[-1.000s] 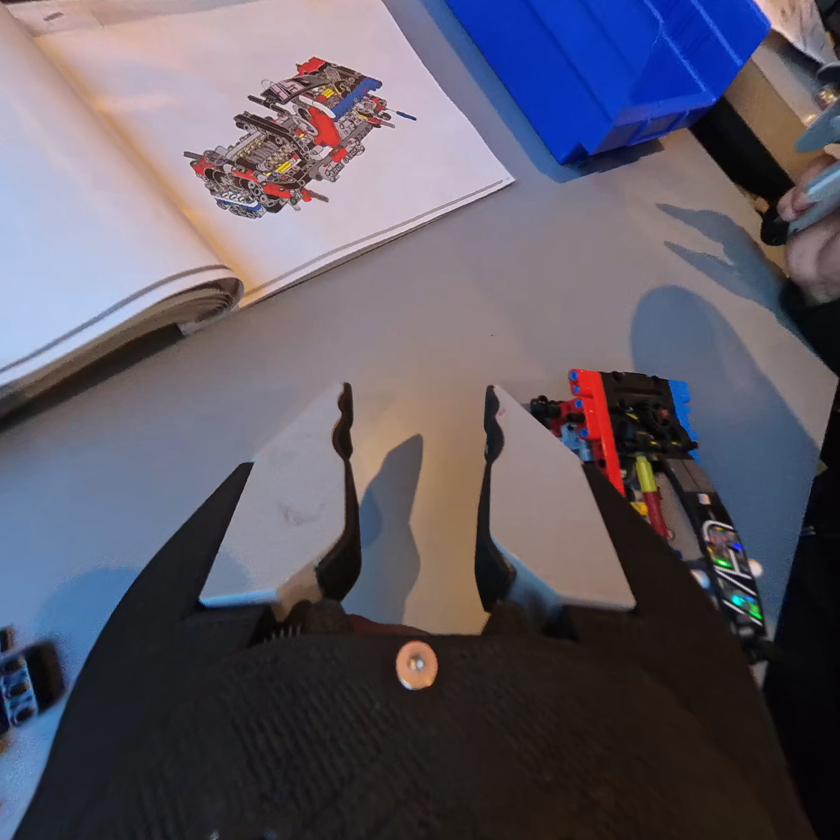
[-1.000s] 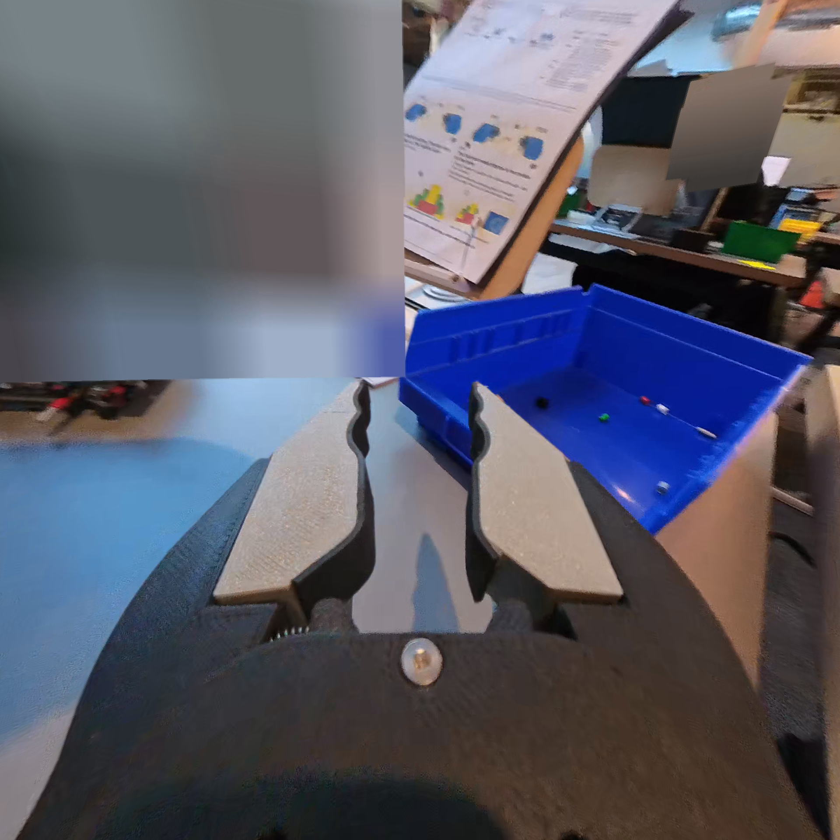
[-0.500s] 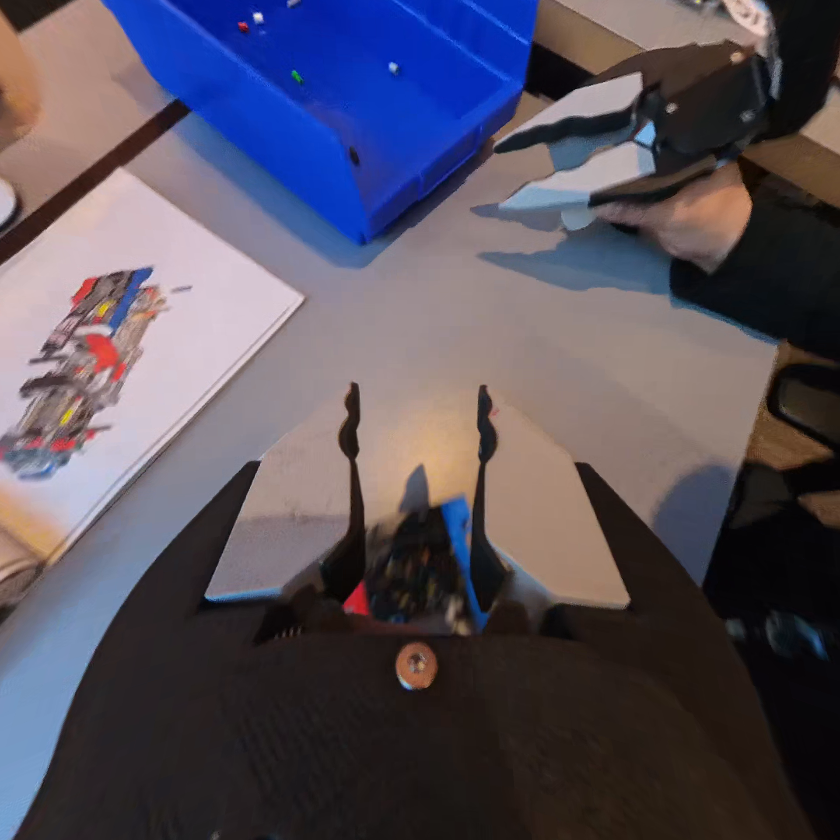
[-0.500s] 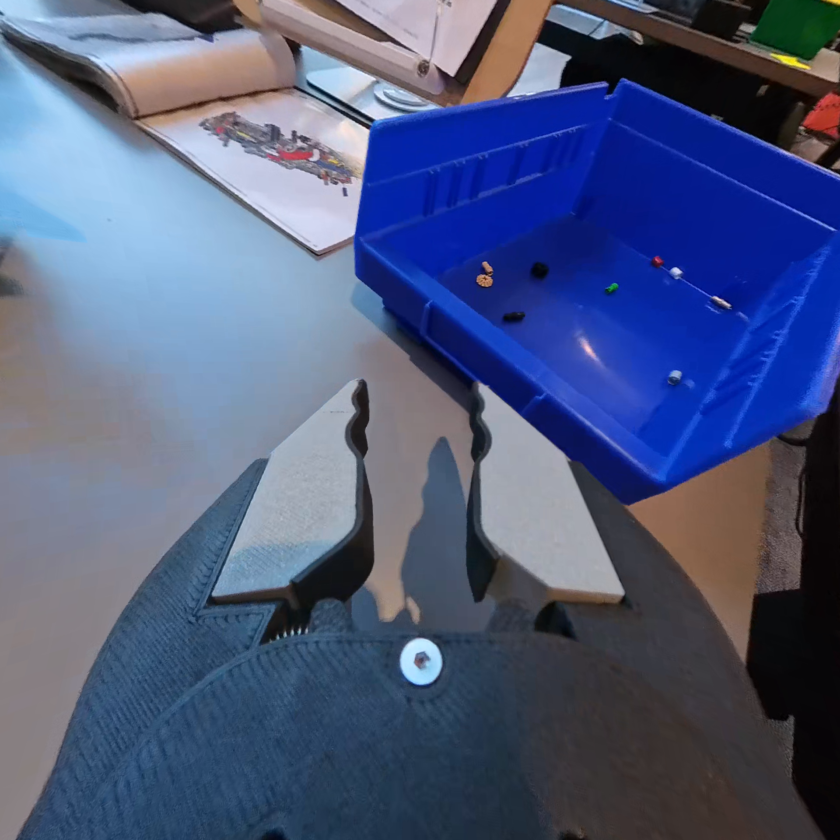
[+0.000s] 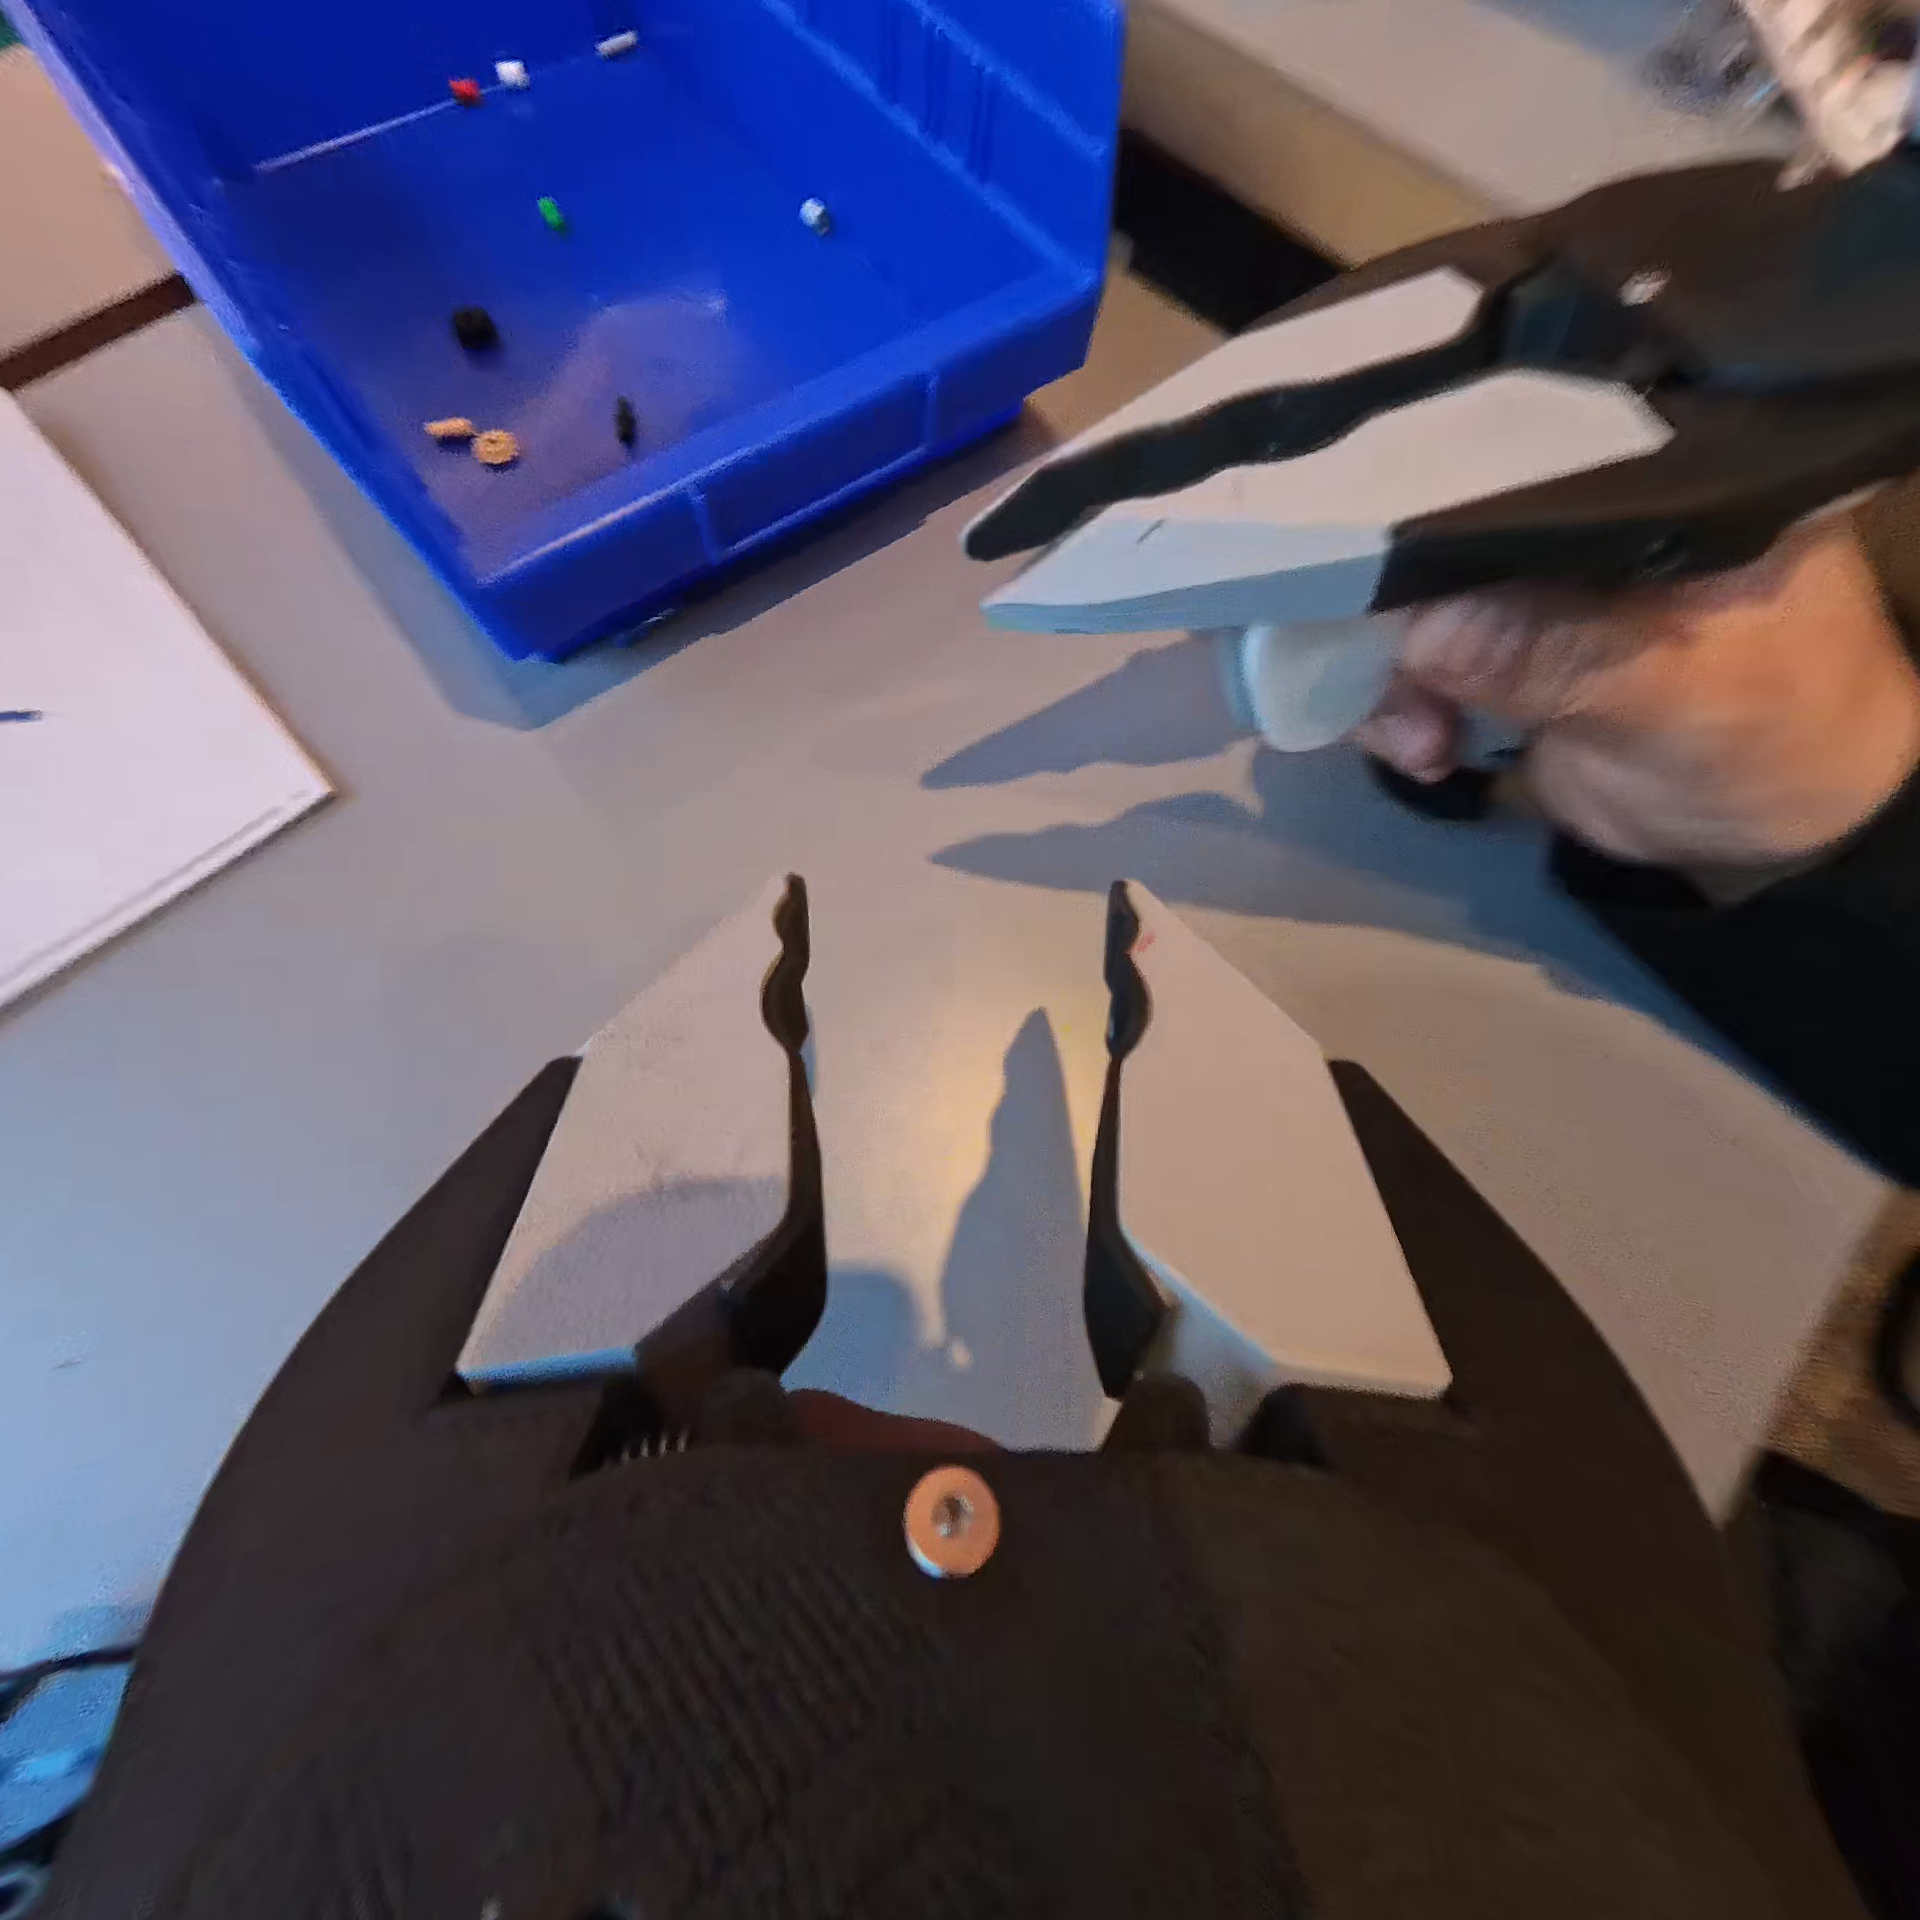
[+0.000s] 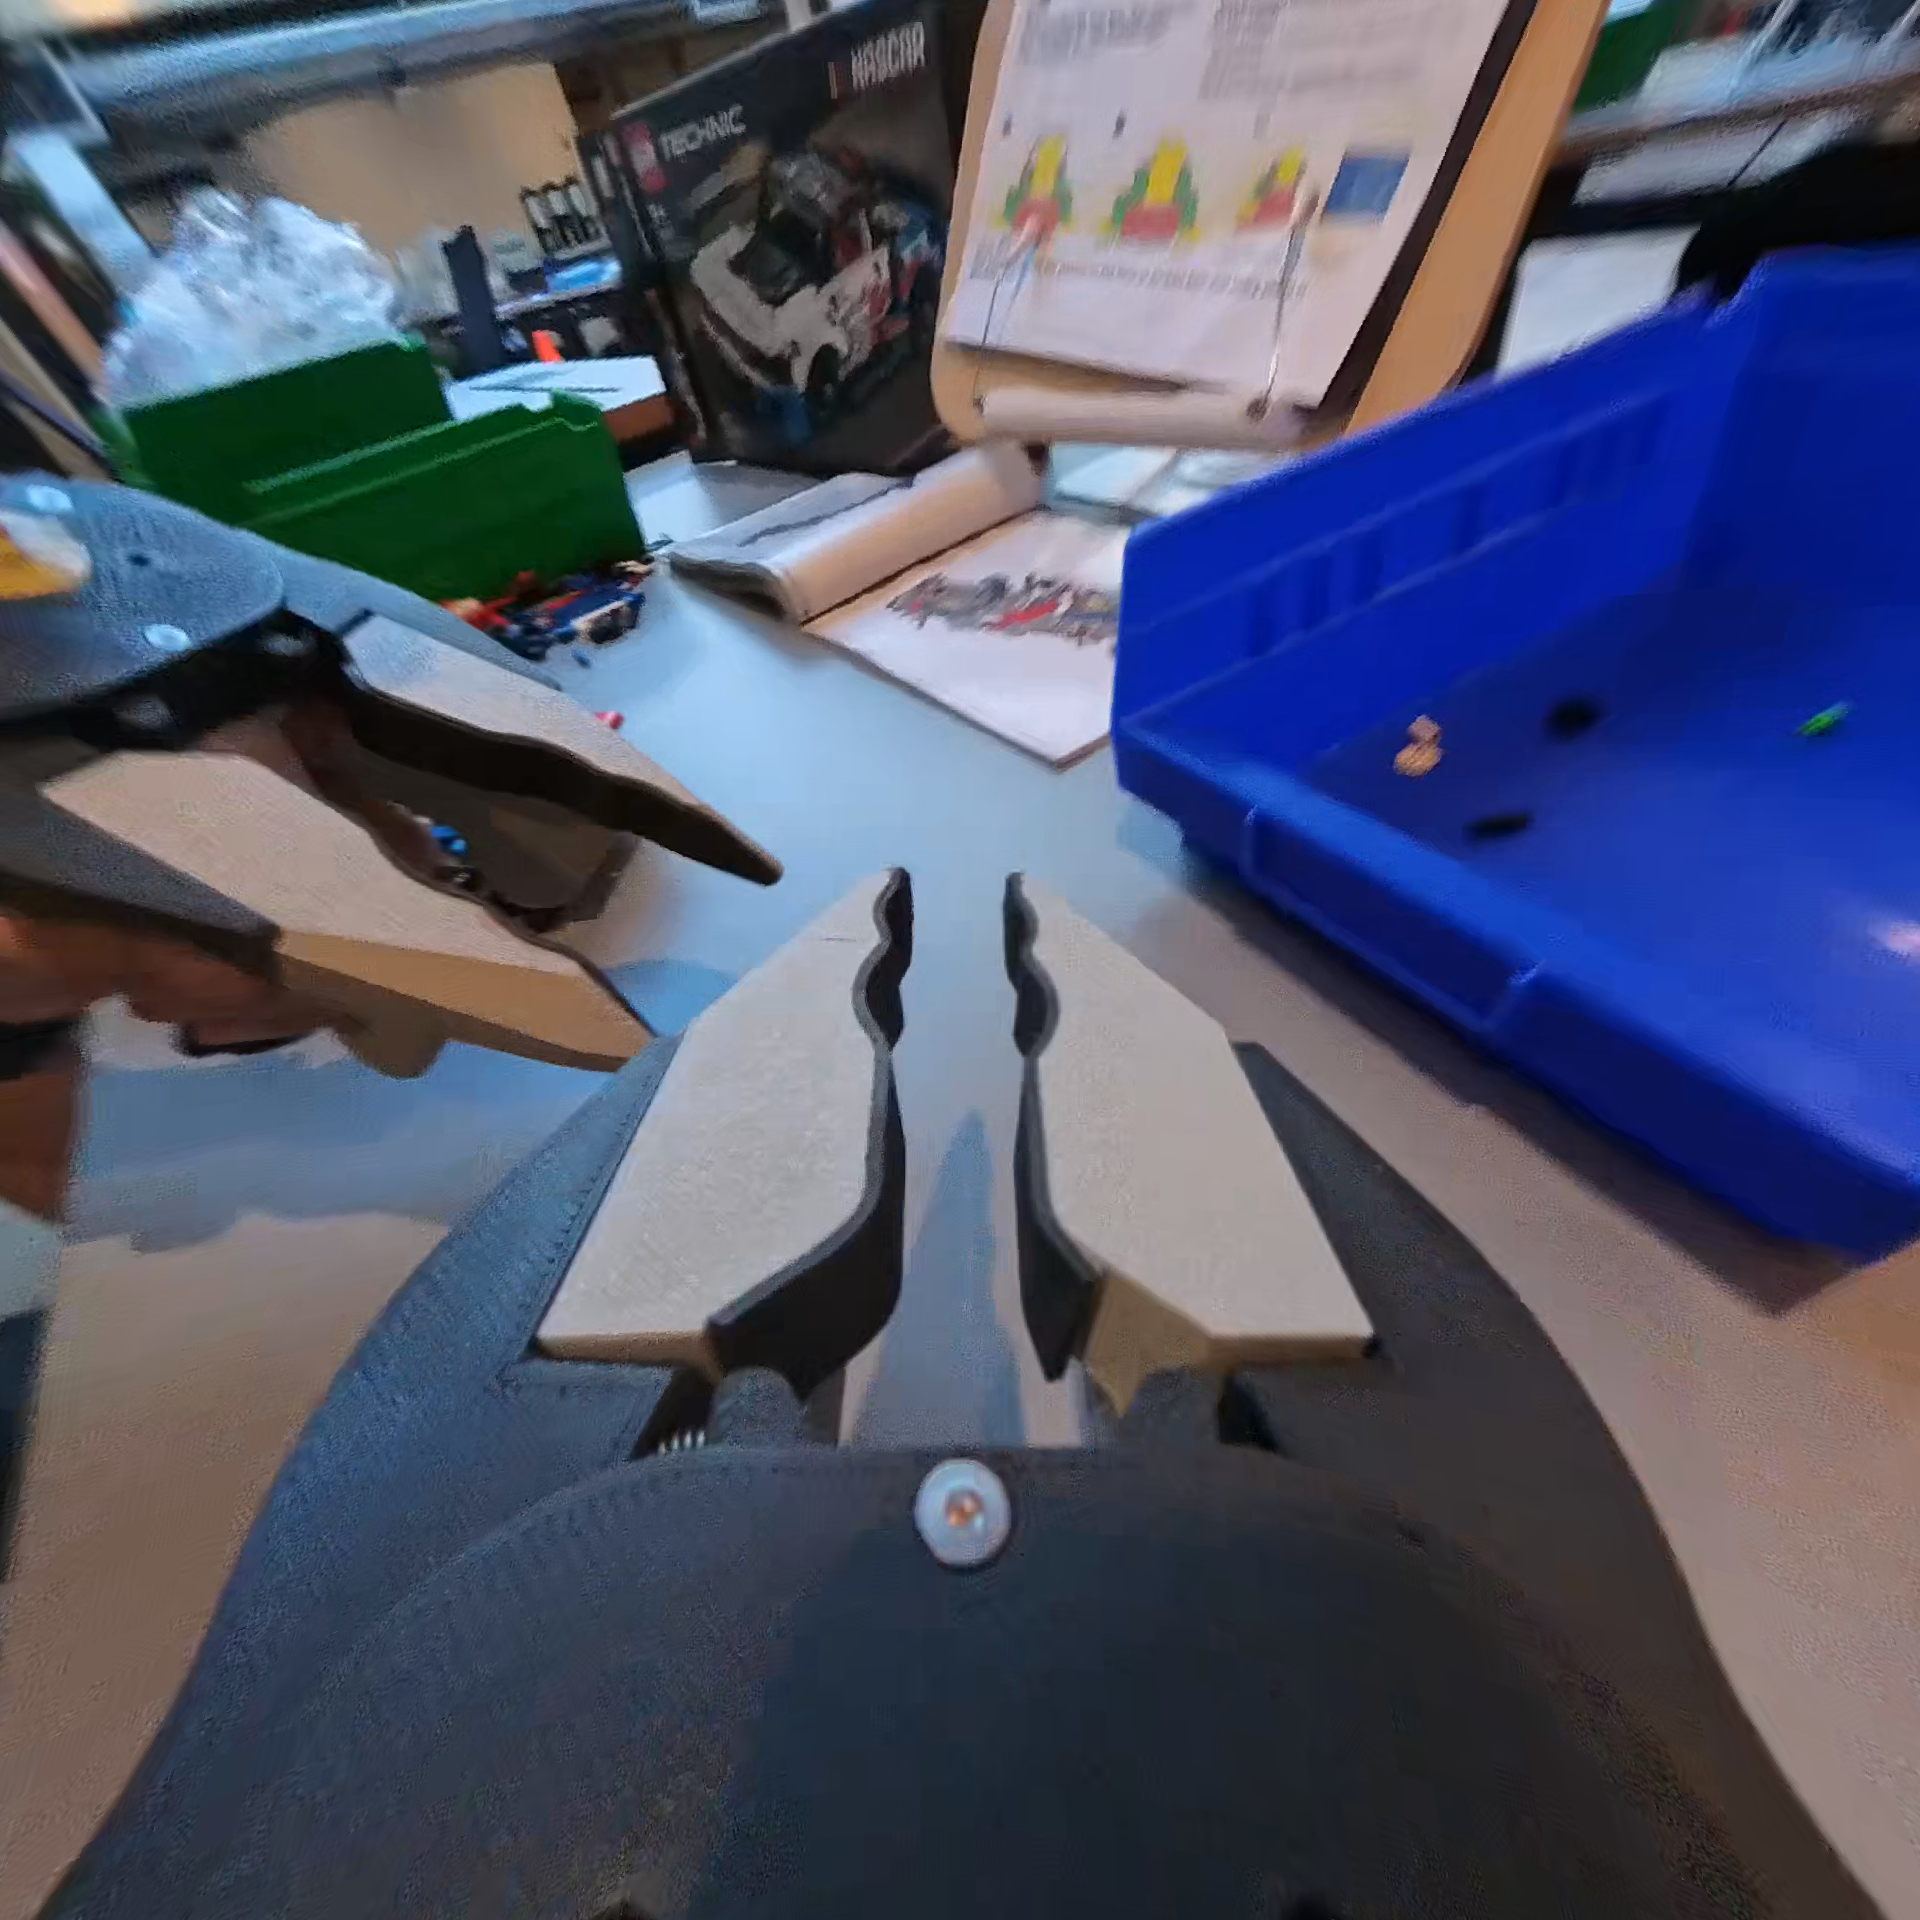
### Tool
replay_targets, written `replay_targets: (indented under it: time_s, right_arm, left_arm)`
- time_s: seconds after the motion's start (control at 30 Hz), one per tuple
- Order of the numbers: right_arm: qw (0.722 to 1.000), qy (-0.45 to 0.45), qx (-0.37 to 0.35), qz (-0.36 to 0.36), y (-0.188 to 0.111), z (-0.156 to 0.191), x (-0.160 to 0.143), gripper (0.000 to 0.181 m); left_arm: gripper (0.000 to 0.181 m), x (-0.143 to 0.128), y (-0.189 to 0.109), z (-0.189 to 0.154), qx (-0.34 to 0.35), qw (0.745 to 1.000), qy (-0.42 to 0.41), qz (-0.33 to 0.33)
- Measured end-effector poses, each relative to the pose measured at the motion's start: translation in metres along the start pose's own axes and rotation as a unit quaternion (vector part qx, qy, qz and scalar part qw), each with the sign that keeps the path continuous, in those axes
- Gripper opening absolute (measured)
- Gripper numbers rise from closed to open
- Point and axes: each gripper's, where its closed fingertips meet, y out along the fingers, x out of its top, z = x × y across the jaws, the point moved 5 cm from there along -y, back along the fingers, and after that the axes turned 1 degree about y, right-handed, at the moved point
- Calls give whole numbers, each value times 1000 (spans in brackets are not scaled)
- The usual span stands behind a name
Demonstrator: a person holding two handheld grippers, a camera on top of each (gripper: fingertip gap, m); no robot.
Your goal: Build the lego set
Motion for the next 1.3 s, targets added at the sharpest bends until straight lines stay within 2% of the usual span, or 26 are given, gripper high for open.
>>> replay_targets:
  time_s: [0.1, 0.17, 0.23, 0.3, 0.37, 0.57, 0.67, 0.83, 1.07, 1.23, 1.3]
  right_arm:
    - [998, 59, -4, 16, 2, -10, -5, 48]
    - [997, 49, -58, 17, -4, -23, -4, 51]
    - [993, 23, -113, 13, -12, -34, -2, 57]
    - [989, 13, -149, 17, -16, -43, -3, 60]
    - [986, 23, -162, 28, -16, -48, -7, 62]
    - [985, 16, -170, 10, -19, -48, 0, 60]
    - [985, 21, -169, -15, -25, -47, 7, 59]
    - [984, 35, -161, -70, -36, -45, 22, 57]
    - [986, 41, -132, -90, -37, -35, 28, 56]
    - [986, 44, -123, -100, -39, -33, 30, 55]
    - [986, 47, -122, -104, -41, -33, 31, 54]
  left_arm:
    - [52, -2, 17, 16, 53, 995, 68, 40]
    - [51, -2, 35, 30, 105, 991, 64, 57]
    - [54, 0, 52, 39, 127, 991, -12, 50]
    - [64, 2, 66, 41, 112, 988, -98, 40]
    - [64, 6, 77, 45, 102, 984, -140, 32]
    - [55, 11, 110, 67, 113, 981, -153, 28]
    - [52, 17, 115, 71, 114, 973, -203, 2]
    - [47, 23, 122, 72, 162, 951, -264, -17]
    - [34, 26, 130, 69, 217, 943, -254, 3]
    - [9, 23, 128, 78, 202, 934, -296, -10]
    - [7, 23, 128, 80, 180, 931, -317, -19]
